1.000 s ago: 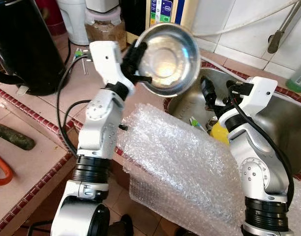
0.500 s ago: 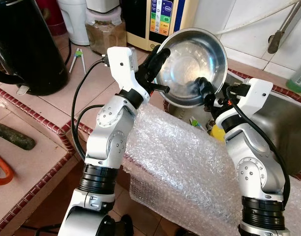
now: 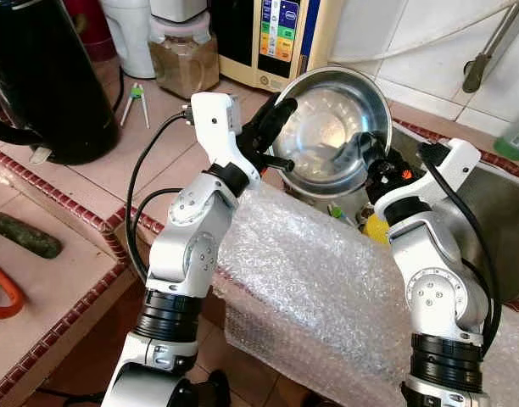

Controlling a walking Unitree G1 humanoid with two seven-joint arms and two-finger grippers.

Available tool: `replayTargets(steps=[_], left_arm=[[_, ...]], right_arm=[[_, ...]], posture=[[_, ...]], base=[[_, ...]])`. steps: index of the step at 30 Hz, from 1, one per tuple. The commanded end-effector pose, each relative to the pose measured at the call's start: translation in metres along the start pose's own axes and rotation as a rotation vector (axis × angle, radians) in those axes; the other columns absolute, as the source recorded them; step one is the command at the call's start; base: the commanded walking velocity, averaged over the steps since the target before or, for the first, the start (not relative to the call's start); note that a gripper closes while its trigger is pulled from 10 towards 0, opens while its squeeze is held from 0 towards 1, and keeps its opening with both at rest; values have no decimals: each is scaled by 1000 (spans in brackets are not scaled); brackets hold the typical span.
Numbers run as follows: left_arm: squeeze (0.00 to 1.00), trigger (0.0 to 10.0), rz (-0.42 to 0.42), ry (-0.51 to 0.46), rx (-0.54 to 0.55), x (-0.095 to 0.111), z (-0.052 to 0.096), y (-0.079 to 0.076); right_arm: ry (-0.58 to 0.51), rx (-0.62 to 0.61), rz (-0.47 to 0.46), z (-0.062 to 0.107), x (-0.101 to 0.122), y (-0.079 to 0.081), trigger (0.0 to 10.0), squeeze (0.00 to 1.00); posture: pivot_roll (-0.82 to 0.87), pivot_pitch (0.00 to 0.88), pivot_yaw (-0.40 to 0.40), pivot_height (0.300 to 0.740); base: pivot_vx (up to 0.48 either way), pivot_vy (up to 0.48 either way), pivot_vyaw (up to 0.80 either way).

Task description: Kitchen organization

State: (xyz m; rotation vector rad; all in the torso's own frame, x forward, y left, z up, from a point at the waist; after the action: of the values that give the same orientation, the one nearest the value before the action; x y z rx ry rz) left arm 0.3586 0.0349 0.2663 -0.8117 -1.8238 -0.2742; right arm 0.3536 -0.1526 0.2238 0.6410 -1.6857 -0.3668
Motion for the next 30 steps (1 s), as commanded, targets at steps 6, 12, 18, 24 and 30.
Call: replayTargets(steps=[6,12,18,24,30], left_arm=[[0,0,-4,-39,-25,8,1,-6],[0,0,-13,-22,-13,4,2,-3],[0,0,-20,15,-6,-7,5,-2],[0,353,-31,40,5,-13,7,1],[0,7176,-27,64,-4,-19,9,0]], right_arm=[[103,-17,-37,2,-15,-10,0,0],[109,-29,-28,3,-16,-12,0,0],[85,-137,-3,2,-14,-26,0,0],[81,-172,5,2,-16,-31,0,0],[71,-203,6,2,-16,-37,0,0]], posture=[[21,142,-35,740],[17,139,-37,740],[18,132,-41,740],[23,124,-44,740],[29,114,-45,740]], base=[[0,0,0],[0,0,0],[0,0,0],[0,0,0],[0,0,0]])
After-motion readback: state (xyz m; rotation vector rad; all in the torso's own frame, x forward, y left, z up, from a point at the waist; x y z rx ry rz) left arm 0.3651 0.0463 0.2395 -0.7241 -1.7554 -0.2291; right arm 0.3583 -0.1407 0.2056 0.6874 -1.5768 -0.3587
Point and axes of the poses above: a point about 5 cm out from each wrist's last joint towards the gripper, its own z axis pointing back from the gripper into the wrist, its own x axis along the axis of the wrist's last joint, y = z × x, the point moved 3 cm from there along -z, pointing out of the wrist towards the gripper, and after that the axes turned 1 degree about -z, right-handed, at the moved point
